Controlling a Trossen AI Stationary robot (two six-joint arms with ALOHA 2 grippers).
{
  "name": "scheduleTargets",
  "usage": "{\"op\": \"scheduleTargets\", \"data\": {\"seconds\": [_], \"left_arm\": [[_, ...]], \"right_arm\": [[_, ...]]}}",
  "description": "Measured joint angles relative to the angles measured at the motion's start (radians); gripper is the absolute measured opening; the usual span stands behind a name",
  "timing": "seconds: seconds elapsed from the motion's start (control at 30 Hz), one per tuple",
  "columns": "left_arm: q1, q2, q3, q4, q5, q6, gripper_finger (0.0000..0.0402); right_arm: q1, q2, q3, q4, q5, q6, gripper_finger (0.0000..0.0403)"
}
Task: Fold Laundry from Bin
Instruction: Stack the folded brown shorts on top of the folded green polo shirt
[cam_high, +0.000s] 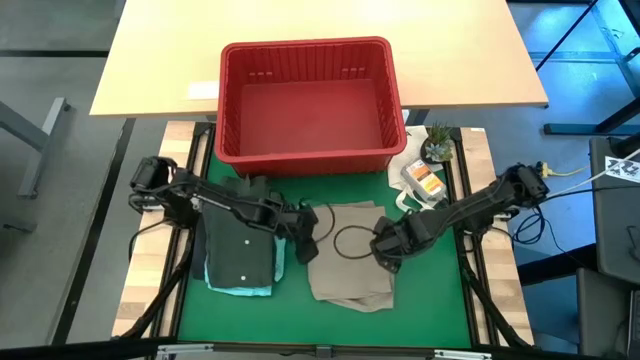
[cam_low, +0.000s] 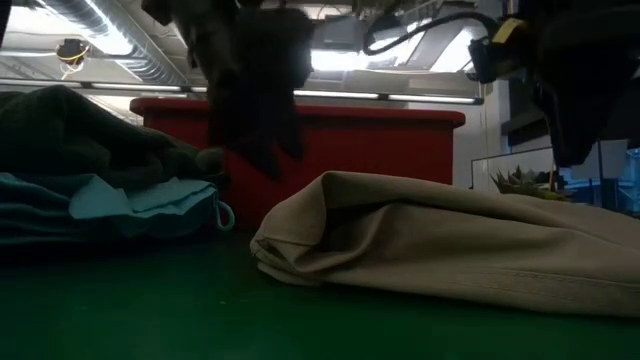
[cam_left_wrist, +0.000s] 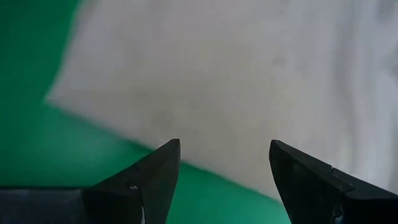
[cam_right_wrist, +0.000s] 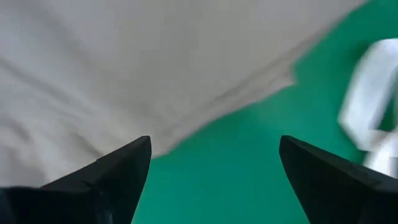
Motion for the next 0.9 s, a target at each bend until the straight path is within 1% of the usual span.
{"op": "scheduleTargets", "data": {"seconds": [0.07,0.2,0.4,0.57,0.7,0.8,0.9], "left_arm": [[0.03,0.0,0.0,-0.033,0.001,-0.026,0.0241],[0.092,0.0,0.0,-0.07,0.006,-0.055,0.0239],[0.176,0.0,0.0,-0.078,0.075,-0.057,0.0236],[0.189,0.0,0.0,-0.094,0.082,-0.055,0.0235],[0.189,0.0,0.0,-0.092,0.082,-0.055,0.0235],[0.187,0.0,0.0,-0.092,0.08,-0.059,0.0235],[0.187,0.0,0.0,-0.09,0.082,-0.08,0.0235]], "right_arm": [[-0.006,-0.016,0.0,-0.031,0.028,-0.035,0.0355],[-0.005,-0.071,-0.048,0.005,0.073,-0.082,0.0355],[-0.026,-0.201,-0.23,0.091,0.035,-0.062,0.0355],[-0.063,-0.355,-0.363,0.217,0.051,-0.024,0.0355],[-0.098,-0.457,-0.449,0.301,0.122,0.066,0.0355],[-0.104,-0.497,-0.498,0.375,0.193,0.125,0.0355],[-0.103,-0.497,-0.529,0.427,0.21,0.133,0.0355]]}}
